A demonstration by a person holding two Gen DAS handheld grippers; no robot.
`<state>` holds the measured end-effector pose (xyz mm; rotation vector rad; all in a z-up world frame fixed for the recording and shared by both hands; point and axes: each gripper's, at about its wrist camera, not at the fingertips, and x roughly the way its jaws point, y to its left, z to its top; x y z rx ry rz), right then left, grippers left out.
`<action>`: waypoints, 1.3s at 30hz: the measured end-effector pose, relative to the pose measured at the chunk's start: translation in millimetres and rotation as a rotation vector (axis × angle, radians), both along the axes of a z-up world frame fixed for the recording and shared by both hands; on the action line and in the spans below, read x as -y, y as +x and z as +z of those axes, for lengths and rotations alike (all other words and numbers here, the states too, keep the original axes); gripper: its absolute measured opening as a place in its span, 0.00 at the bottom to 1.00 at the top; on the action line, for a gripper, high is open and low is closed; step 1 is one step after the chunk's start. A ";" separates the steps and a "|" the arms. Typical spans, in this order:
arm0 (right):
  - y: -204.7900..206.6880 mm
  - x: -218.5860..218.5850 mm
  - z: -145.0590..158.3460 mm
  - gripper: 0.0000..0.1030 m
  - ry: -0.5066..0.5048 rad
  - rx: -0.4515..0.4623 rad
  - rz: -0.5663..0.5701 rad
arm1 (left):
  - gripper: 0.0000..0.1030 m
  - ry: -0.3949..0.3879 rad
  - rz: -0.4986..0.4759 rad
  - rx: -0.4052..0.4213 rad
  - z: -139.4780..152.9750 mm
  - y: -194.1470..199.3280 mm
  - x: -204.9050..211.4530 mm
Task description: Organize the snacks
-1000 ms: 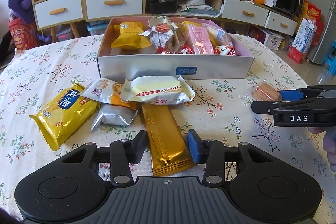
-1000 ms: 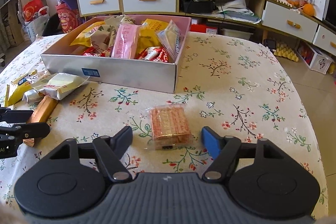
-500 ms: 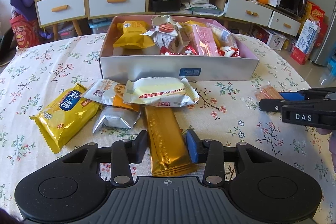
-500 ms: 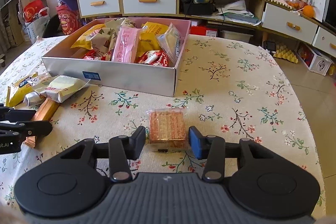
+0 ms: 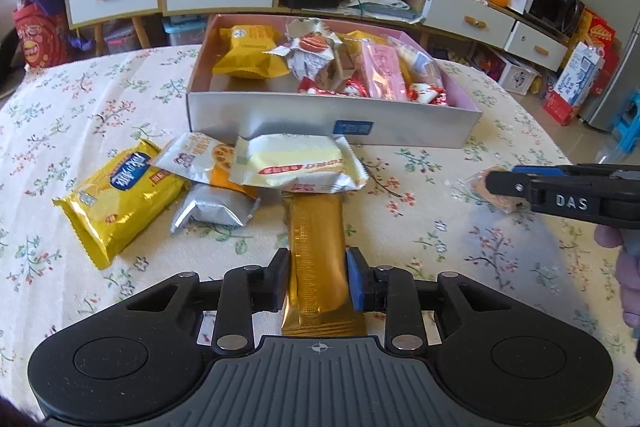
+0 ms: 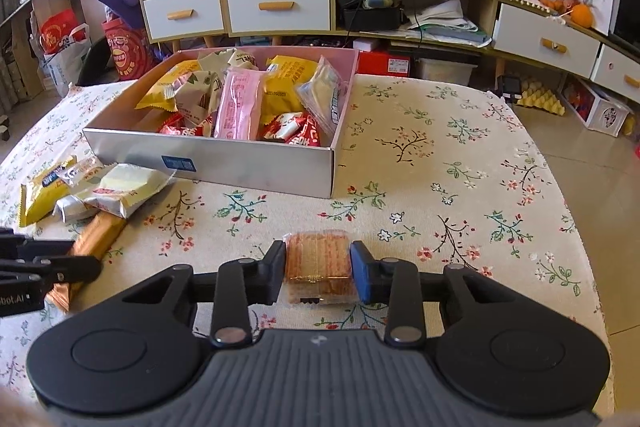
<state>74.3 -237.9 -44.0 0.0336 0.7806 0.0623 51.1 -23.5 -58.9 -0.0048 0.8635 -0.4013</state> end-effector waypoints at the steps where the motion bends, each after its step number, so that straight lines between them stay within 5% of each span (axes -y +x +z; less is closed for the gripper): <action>1: -0.4 -0.4 0.9 0.31 0.005 0.001 0.000 | 0.26 -0.006 -0.007 -0.004 1.0 -1.5 0.6; 19: -0.8 -8.6 19.7 0.30 0.068 0.027 0.021 | 0.26 -0.094 -0.120 -0.013 22.1 -24.3 18.1; 30: 12.0 -17.8 37.9 0.30 0.145 0.059 0.005 | 0.26 -0.147 -0.048 0.021 45.5 -7.7 4.1; 39: 35.8 -31.2 51.2 0.30 0.255 0.085 -0.018 | 0.26 -0.098 0.033 0.022 72.7 50.3 -9.9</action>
